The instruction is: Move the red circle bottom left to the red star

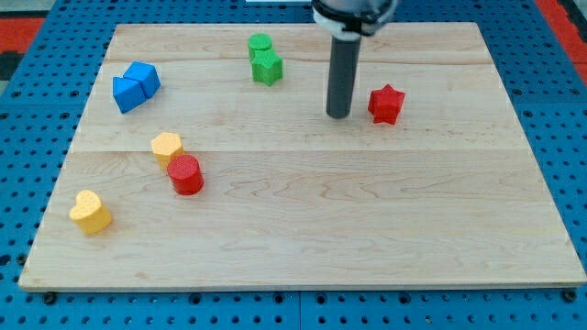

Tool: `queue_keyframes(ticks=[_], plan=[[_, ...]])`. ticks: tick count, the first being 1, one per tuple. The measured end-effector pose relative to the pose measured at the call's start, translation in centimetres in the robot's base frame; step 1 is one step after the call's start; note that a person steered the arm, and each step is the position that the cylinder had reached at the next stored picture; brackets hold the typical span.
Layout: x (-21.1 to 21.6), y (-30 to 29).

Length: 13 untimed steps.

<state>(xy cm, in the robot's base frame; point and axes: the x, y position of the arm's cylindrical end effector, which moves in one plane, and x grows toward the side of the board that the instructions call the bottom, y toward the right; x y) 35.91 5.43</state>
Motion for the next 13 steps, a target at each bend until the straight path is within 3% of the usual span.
queue_keyframes(ticks=[1,2,3,4,5,6,9,10,12,13], plan=[[-2.0,3.3],[3.0,5.4],[0.3,2.3],[5.5,-0.9],[14.2,-2.1],[17.6,-7.3],[17.8,-9.1],[19.8,-13.7],[13.2,-25.0],[12.0,-15.2]])
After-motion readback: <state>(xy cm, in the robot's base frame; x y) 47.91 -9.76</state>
